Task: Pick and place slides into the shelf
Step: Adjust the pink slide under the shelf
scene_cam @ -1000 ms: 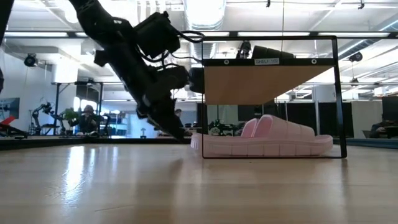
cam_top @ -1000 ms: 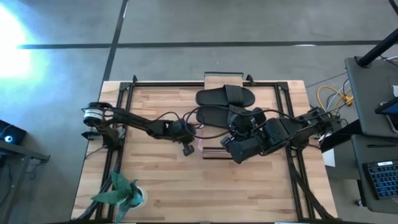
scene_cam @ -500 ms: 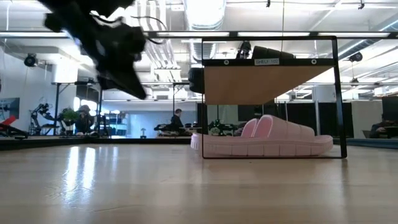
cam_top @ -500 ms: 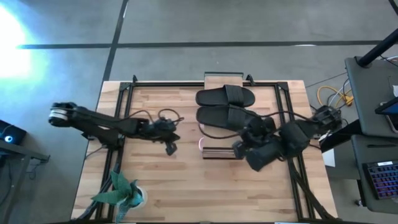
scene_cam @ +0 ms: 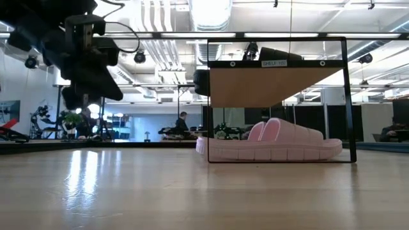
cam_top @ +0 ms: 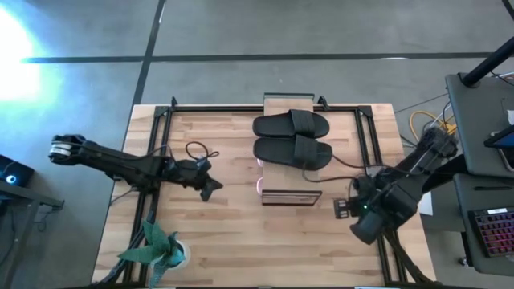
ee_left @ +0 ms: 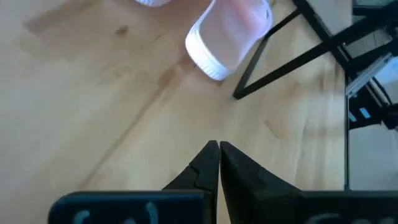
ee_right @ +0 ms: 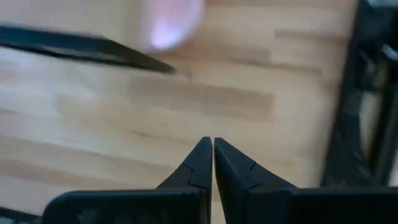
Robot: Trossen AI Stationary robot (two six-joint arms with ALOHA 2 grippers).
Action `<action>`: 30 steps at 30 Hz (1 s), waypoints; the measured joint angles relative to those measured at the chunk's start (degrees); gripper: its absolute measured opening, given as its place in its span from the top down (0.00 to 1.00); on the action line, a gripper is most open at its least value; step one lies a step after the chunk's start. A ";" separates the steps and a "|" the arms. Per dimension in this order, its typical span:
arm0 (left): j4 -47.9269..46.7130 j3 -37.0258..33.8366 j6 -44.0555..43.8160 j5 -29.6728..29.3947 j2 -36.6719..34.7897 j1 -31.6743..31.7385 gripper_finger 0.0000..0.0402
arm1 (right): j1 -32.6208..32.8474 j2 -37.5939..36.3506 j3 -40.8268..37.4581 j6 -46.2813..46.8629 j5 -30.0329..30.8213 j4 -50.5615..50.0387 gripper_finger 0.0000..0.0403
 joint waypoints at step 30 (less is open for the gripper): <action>12.24 -2.70 -14.42 2.84 12.67 0.06 1.00 | -3.53 -19.19 -59.11 1.32 8.87 63.41 0.98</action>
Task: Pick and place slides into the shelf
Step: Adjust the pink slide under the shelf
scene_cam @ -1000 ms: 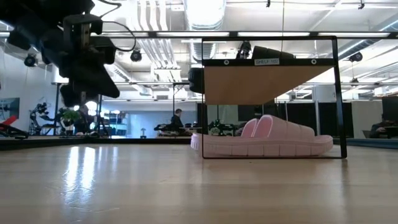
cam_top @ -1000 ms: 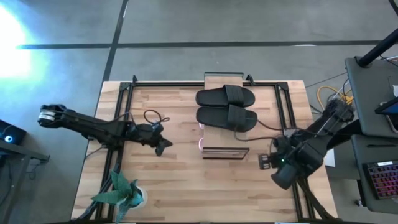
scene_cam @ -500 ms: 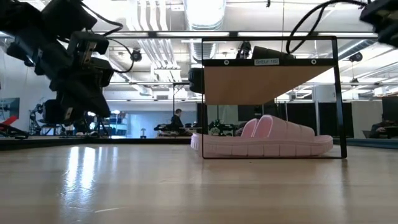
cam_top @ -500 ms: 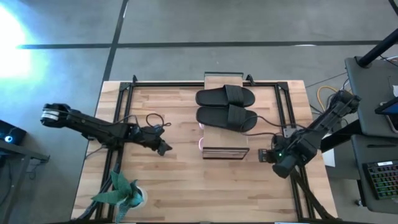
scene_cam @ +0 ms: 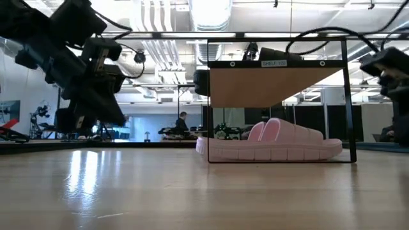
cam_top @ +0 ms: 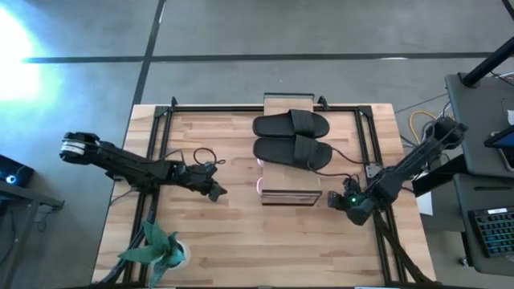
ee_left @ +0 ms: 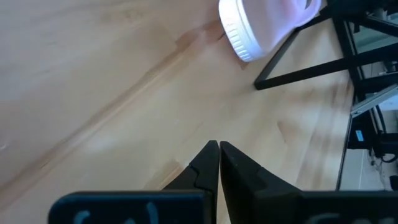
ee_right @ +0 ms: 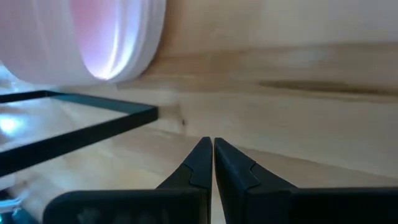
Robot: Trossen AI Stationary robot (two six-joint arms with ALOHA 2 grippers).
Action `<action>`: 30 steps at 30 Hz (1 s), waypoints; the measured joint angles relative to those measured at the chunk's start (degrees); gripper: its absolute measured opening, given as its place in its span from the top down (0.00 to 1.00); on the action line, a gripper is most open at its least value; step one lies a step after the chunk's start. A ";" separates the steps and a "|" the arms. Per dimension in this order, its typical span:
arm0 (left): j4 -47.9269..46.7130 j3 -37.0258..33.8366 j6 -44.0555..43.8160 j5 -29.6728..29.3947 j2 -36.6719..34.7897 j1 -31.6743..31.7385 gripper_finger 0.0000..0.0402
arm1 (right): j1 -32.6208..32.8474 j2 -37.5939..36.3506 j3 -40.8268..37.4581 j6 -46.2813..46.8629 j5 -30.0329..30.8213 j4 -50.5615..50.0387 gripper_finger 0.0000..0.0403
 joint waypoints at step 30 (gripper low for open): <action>16.79 4.98 0.05 3.18 17.28 0.00 1.00 | -5.93 9.87 -6.83 -4.09 13.47 23.28 0.98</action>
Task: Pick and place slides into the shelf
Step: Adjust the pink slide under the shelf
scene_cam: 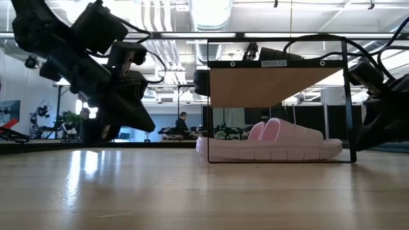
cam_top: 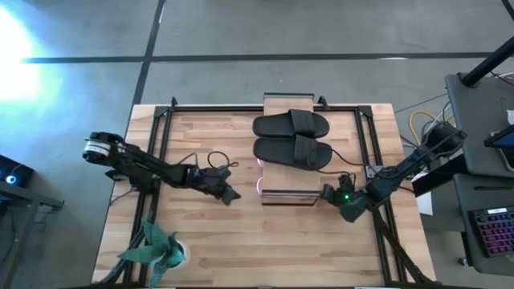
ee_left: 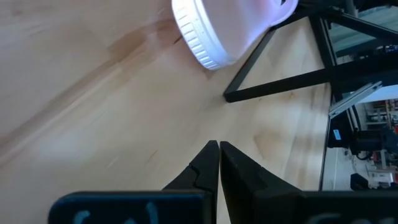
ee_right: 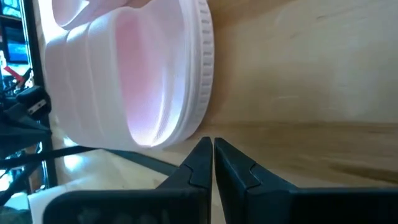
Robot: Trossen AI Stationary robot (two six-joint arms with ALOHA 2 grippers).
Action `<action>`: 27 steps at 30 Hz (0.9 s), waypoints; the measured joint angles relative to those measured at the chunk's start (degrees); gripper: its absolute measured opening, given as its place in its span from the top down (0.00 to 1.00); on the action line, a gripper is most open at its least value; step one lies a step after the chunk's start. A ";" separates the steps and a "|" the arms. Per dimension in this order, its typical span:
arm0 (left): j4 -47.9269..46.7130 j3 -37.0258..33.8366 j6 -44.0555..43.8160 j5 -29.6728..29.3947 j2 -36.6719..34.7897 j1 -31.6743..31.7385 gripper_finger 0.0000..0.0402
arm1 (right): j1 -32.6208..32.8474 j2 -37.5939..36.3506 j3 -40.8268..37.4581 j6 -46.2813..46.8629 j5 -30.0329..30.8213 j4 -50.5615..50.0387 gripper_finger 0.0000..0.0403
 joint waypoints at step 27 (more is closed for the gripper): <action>0.77 0.71 -2.98 1.65 0.20 -0.74 1.00 | -8.40 1.80 4.43 -7.80 -2.78 -2.21 0.98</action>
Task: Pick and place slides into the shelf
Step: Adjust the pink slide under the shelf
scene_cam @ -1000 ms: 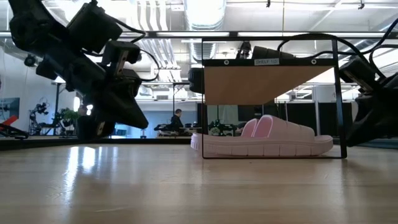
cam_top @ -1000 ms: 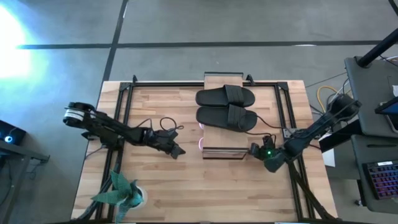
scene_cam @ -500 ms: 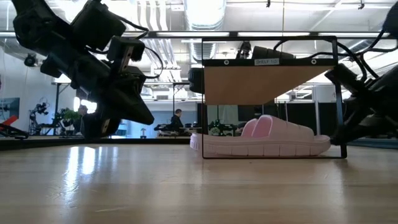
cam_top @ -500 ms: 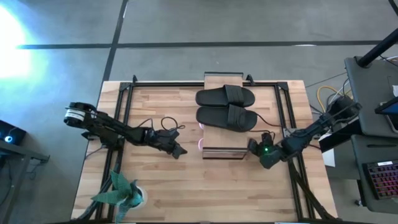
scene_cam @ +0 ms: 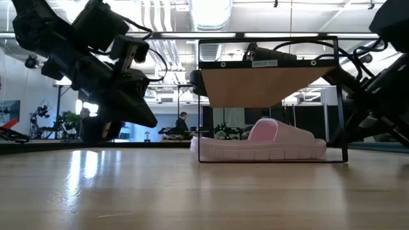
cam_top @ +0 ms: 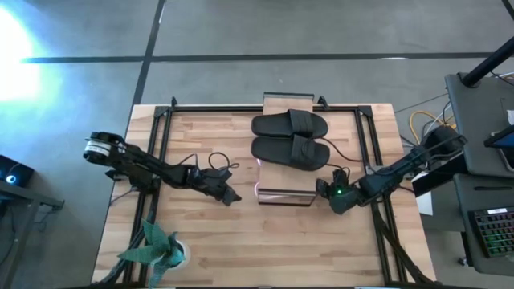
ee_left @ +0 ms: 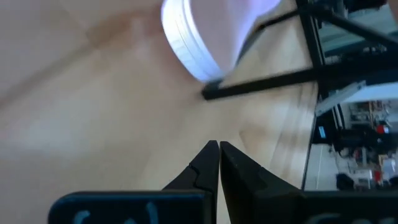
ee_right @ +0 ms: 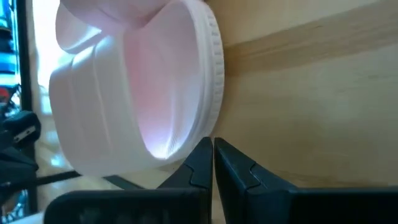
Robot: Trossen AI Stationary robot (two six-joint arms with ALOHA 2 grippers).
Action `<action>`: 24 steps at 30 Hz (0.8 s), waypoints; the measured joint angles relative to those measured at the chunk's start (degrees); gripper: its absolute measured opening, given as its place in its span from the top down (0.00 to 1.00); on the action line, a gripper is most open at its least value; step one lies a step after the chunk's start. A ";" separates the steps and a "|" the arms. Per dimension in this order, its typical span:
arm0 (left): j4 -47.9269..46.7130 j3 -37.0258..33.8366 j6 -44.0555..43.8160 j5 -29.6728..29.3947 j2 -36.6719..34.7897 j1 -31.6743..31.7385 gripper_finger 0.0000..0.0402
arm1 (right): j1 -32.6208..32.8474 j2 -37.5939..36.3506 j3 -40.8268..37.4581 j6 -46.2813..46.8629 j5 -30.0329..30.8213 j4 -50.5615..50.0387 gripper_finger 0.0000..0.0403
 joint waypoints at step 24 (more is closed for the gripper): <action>2.16 9.42 9.12 -4.06 12.92 -1.17 1.00 | 10.49 -6.25 31.76 11.07 -5.17 -72.10 0.98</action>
